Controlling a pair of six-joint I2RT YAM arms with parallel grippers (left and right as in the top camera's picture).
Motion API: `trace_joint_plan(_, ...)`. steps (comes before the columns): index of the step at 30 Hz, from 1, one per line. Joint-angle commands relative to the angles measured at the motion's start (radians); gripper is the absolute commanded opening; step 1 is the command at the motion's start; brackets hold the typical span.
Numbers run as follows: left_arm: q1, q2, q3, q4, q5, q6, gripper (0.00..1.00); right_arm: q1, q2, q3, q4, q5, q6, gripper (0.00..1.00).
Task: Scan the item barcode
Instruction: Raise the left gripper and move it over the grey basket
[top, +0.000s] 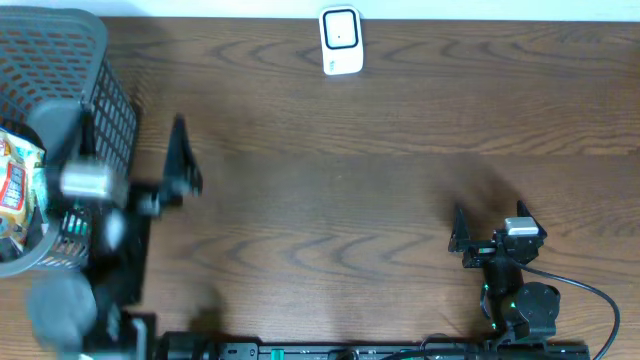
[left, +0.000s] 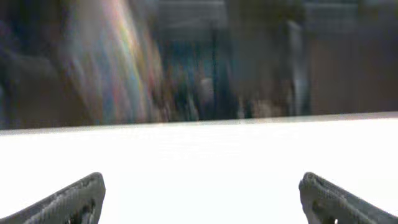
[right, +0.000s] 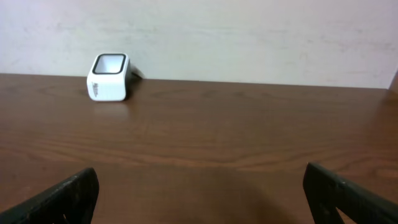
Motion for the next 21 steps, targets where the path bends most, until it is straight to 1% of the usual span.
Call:
trace_joint_plan(1,-0.003,0.229,0.341,-0.299,0.287,0.071,0.98,0.006,-0.006,-0.002,-0.005,0.003,0.007,0.99)
trace_joint_plan(2,-0.003,0.283,0.402,-0.378,0.322,0.071,0.98,0.006,-0.006,-0.002,-0.005,0.003,0.007,0.99)
trace_joint_plan(3,-0.003,0.328,0.439,-0.414,0.338,0.072,0.98,0.006,-0.006,-0.002,-0.005,0.003,0.007,0.99)
trace_joint_plan(6,-0.003,0.433,0.496,-0.413,0.339,0.081,0.98,0.006,-0.006,-0.002,-0.005,0.003,0.007,0.99)
trace_joint_plan(8,0.009,0.498,0.556,-0.424,0.273,0.045,0.98,0.006,-0.006,-0.002,-0.005,0.003,0.007,0.99)
trace_joint_plan(10,0.029,0.57,0.666,-0.495,0.159,0.002,0.98,0.006,-0.006,-0.002,-0.005,0.003,0.007,0.99)
trace_joint_plan(14,0.116,0.754,1.011,-0.742,0.005,0.002,0.98,0.006,-0.006,-0.002,-0.005,0.003,0.007,0.99)
trace_joint_plan(16,0.192,0.874,1.213,-0.866,-0.103,-0.028,0.97,0.006,-0.006,-0.002,-0.005,0.003,0.007,0.99)
trace_joint_plan(19,0.336,1.049,1.489,-1.054,-0.12,-0.093,0.97,0.006,-0.006,-0.002,-0.005,0.003,0.007,0.99)
trace_joint_plan(21,0.427,1.141,1.603,-1.13,-0.121,-0.122,0.98,0.006,-0.006,-0.002,-0.005,0.003,0.007,0.99)
